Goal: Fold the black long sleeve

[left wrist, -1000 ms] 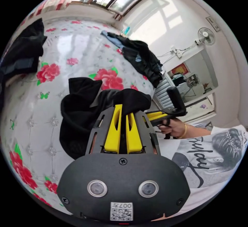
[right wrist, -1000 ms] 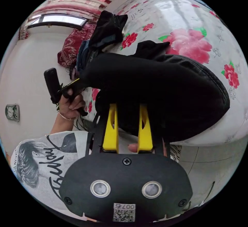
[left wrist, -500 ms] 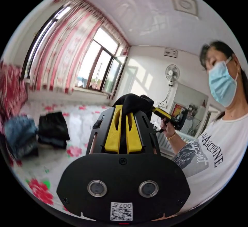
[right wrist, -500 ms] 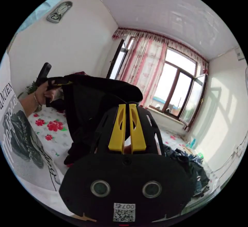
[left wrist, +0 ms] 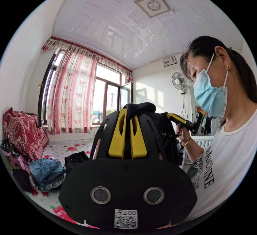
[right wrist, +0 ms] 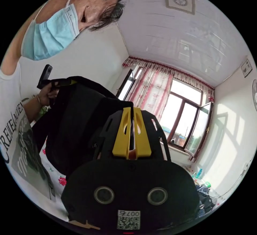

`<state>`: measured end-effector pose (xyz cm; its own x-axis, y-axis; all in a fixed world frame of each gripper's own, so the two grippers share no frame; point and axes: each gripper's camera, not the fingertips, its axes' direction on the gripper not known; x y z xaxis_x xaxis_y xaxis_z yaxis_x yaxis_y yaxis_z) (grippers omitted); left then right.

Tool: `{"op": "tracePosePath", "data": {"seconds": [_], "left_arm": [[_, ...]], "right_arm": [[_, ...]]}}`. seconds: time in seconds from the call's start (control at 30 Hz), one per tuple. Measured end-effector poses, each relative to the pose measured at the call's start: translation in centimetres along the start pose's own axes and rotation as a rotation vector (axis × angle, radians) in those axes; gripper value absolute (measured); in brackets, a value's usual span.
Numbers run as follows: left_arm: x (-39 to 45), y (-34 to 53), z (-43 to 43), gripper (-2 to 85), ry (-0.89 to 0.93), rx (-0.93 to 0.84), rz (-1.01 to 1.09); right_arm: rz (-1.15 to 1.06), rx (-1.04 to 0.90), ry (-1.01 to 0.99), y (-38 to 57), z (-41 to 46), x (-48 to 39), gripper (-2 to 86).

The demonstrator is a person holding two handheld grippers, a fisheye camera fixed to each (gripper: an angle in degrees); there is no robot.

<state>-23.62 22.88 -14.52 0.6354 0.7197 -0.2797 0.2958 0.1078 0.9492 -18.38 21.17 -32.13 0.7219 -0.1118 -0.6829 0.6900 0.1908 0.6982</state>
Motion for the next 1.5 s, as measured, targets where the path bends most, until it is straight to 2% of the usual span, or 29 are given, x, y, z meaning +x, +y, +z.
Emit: {"op": "tracePosePath", "data": {"seconds": [0.07, 0.1, 0.17, 0.23, 0.3, 0.37, 0.43, 0.5, 0.67, 0.83, 0.9, 0.97, 1.0, 1.03, 1.1, 1.17, 1.23, 1.27, 1.33, 1.37, 1.43, 1.5], "left_arm": [[0.5, 0.8, 0.2, -1.0, -0.024, -0.041, 0.01], [0.5, 1.6, 0.6, -1.0, -0.05, -0.087, -0.004], [-0.3, 3.6, 1.8, -1.0, -0.07, -0.188, -0.034], [-2.5, 7.8, 3.7, -1.0, -0.039, -0.368, -0.167], [-3.8, 11.3, 4.5, -1.0, -0.01, -0.473, -0.298], [-3.6, 13.7, 4.7, -0.9, 0.015, -0.54, -0.354], [-2.2, 14.8, 5.2, -0.9, -0.041, -0.646, -0.328], [-1.4, 14.8, 5.4, -0.9, -0.064, -0.692, -0.299], [-1.0, 13.7, 4.7, -0.9, -0.037, -0.656, -0.326], [0.0, 13.0, 3.9, -0.9, -0.041, -0.634, -0.346], [0.1, 12.9, 3.6, -0.9, -0.051, -0.635, -0.357], [-0.1, 12.8, 3.5, -0.9, -0.071, -0.638, -0.38], [-0.3, 12.8, 3.5, -0.9, -0.078, -0.634, -0.396], [-0.5, 12.8, 3.6, -0.9, -0.085, -0.633, -0.41], [-0.8, 12.6, 4.0, -0.9, -0.108, -0.642, -0.421], [-1.0, 12.3, 4.4, -0.9, -0.137, -0.665, -0.414], [-1.3, 11.8, 4.4, -0.9, -0.206, -0.711, -0.394], [-1.4, 11.8, 4.4, -0.9, -0.224, -0.726, -0.393], [-2.0, 11.4, 3.6, -0.9, -0.259, -0.751, -0.413], [-2.1, 11.2, 3.3, -0.9, -0.256, -0.739, -0.425], [-2.7, 9.1, 1.8, -0.9, -0.249, -0.579, -0.483], [-3.9, 6.9, 1.6, -0.9, -0.169, -0.447, -0.511]], "right_arm": [[-0.018, -0.053, -0.053, 1.2, 1.2, 0.0, 0.6], [0.009, -0.13, -0.145, 2.2, 2.5, 0.4, 0.9], [0.132, -0.264, -0.285, 4.5, 5.3, 1.5, 1.7], [0.328, -0.35, -0.39, 9.4, 8.5, 2.9, 4.4], [0.496, -0.442, -0.476, 13.8, 11.2, 3.7, 6.2], [0.607, -0.57, -0.516, 18.2, 14.1, 3.7, 7.6], [0.647, -0.729, -0.494, 22.8, 17.4, 2.4, 8.9], [0.646, -0.825, -0.521, 25.3, 20.2, 1.1, 9.8], [0.664, -1.012, -0.614, 31.4, 28.7, -2.2, 11.1], [0.633, -1.381, -0.588, 40.4, 35.5, -7.7, 11.2], [0.582, -1.456, -0.611, 42.3, 35.8, -10.1, 10.6], [0.454, -1.394, -0.47, 41.4, 34.8, -11.4, 8.7], [0.341, -1.447, -0.423, 41.6, 34.6, -12.8, 6.8], [0.226, -1.419, -0.409, 40.9, 34.0, -13.8, 4.3], [0.174, -1.444, -0.395, 40.6, 33.5, -13.7, 2.0], [0.304, -1.391, -0.336, 39.5, 32.3, -10.7, 0.9], [0.525, -1.186, -0.188, 36.3, 28.2, -3.8, 0.2], [0.57, -1.124, -0.155, 35.2, 26.8, -2.0, 0.1], [0.651, -0.864, -0.02, 30.0, 20.5, 4.4, -0.1], [0.649, -0.815, 0.017, 28.6, 19.0, 5.6, -0.1], [0.658, -0.628, 0.145, 23.2, 14.0, 10.3, -0.2], [0.659, -0.486, 0.174, 19.7, 11.5, 13.3, -0.2]]}}
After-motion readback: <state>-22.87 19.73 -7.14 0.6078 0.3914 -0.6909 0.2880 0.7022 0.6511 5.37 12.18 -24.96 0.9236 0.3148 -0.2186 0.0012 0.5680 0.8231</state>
